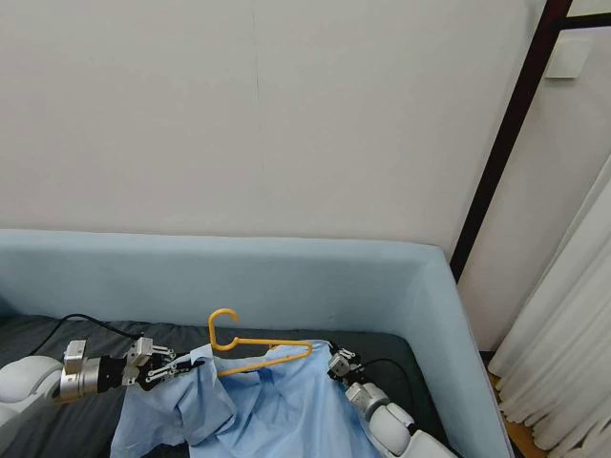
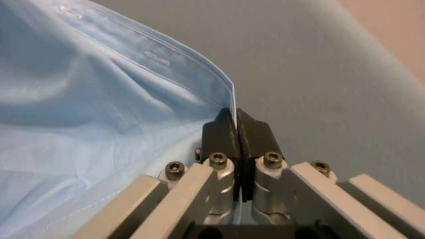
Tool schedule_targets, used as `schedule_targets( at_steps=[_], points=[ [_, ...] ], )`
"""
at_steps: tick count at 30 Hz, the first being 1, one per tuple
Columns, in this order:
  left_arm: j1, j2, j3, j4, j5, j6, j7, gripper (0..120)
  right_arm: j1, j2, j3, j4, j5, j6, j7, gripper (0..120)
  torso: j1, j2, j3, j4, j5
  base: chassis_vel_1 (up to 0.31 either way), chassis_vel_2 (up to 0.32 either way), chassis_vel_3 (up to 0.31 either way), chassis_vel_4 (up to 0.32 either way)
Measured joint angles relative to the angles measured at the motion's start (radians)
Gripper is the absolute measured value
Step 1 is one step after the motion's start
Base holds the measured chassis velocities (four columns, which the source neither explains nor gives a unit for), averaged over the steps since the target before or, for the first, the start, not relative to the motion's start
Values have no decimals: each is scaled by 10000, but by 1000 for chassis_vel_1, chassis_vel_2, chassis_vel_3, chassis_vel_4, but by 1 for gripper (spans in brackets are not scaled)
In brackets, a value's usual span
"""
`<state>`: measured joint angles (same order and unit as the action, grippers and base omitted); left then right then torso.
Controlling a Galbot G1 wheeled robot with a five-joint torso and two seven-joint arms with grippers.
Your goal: Pick up the clothes from the sofa and hang them on the clothes hanger.
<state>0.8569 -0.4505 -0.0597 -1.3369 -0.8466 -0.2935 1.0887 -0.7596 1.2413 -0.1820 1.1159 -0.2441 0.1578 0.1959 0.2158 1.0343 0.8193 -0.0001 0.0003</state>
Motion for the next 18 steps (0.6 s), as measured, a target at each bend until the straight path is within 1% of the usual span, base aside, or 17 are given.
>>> schedule_targets(
  at_steps=[6, 11, 13, 17, 18],
  points=[
    [-18, 133, -26, 3, -108, 0, 27, 7, -29, -243, 167, 474, 49, -23, 36, 0, 0, 0, 0, 2, 0, 0, 0, 0, 0],
    [-116, 276, -10, -20, -133, 74, 2, 7, -165, -505, 537, 1154, 121, -40, 137, 0, 0, 0, 0, 1, 0, 0, 0, 0, 0],
    [-146, 278, 53, 3, 55, 144, -35, 7, -271, -647, 702, 1539, 240, -96, 177, 0, 0, 0, 0, 1, 0, 0, 0, 0, 0],
    [-144, 175, 103, 32, 292, 165, -64, 7, -397, -831, 686, 2015, 480, -260, 226, 0, 0, 0, 0, 0, -1, 0, 0, 0, 0],
    [-114, 74, 130, 59, 424, 166, -95, 7, -451, -923, 649, 2323, 571, -337, 246, 0, 0, 0, 0, 0, -1, 0, 0, 0, 0]
  ],
)
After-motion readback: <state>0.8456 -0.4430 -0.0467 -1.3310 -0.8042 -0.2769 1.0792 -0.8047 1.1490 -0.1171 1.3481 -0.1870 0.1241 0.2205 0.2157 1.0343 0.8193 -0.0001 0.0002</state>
